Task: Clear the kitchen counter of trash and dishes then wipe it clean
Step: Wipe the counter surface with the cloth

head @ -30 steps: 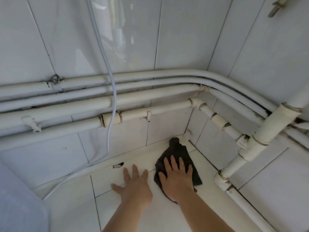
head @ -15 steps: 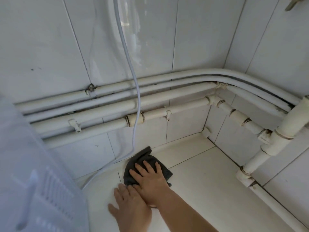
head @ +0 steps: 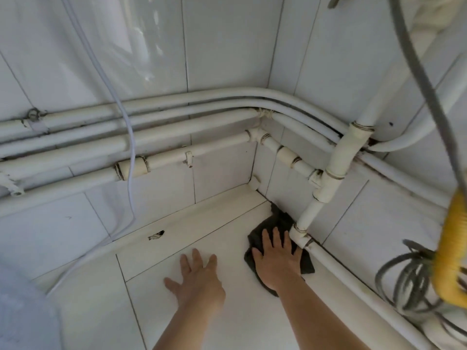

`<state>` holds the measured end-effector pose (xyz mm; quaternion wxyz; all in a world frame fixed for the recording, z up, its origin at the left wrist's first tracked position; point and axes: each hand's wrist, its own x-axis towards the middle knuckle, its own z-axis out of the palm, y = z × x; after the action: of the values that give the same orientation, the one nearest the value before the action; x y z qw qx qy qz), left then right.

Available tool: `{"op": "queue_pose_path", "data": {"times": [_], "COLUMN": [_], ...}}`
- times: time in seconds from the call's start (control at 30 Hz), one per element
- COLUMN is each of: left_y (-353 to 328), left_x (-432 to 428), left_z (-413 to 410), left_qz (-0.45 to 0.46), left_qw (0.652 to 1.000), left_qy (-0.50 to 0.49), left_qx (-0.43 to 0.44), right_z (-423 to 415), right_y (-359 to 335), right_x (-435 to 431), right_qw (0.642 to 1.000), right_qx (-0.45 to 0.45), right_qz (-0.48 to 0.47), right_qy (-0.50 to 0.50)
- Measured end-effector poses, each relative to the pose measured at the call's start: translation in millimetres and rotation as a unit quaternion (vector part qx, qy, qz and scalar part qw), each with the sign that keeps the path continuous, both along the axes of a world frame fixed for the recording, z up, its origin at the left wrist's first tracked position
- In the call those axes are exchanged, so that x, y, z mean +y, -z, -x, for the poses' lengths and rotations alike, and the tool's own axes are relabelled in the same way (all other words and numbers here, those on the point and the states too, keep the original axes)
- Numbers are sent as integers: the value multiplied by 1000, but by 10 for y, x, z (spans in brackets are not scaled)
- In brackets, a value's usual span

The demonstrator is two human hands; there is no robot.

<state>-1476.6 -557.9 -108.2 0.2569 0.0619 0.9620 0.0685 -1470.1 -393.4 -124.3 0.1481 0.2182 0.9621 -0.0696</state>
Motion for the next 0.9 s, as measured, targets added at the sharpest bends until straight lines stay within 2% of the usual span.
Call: {"op": "queue_pose_path", "data": {"times": [0.17,0.33,0.53,0.63,0.8,0.9], "left_y": [-11,-1,-45,-80,-65,-50], "left_x": [-33,9,-145,-199,-255,-295], "left_z": [-69,-408,-695,-796,-909,-897], "left_qz": [2,-12,-29,-31,-2,-3], "left_qw": [1000,998,996,996,991,991], "left_qy": [4,45,75,88,134,134], "left_qx": [17,52,26,7,7,0], "right_z": [-417,-931,-1447,-1580,-1787,-2074], "right_y": [27,32,-56,-68,20,154], "right_x": [57,131,-92,-382,-939,-1001], "right_qw": [999,989,976,981,990,991], "right_qx": [11,20,6,3,72,79], "right_qz": [-27,-28,-1,-9,-27,-24], "right_qy": [42,141,217,194,120,108]}}
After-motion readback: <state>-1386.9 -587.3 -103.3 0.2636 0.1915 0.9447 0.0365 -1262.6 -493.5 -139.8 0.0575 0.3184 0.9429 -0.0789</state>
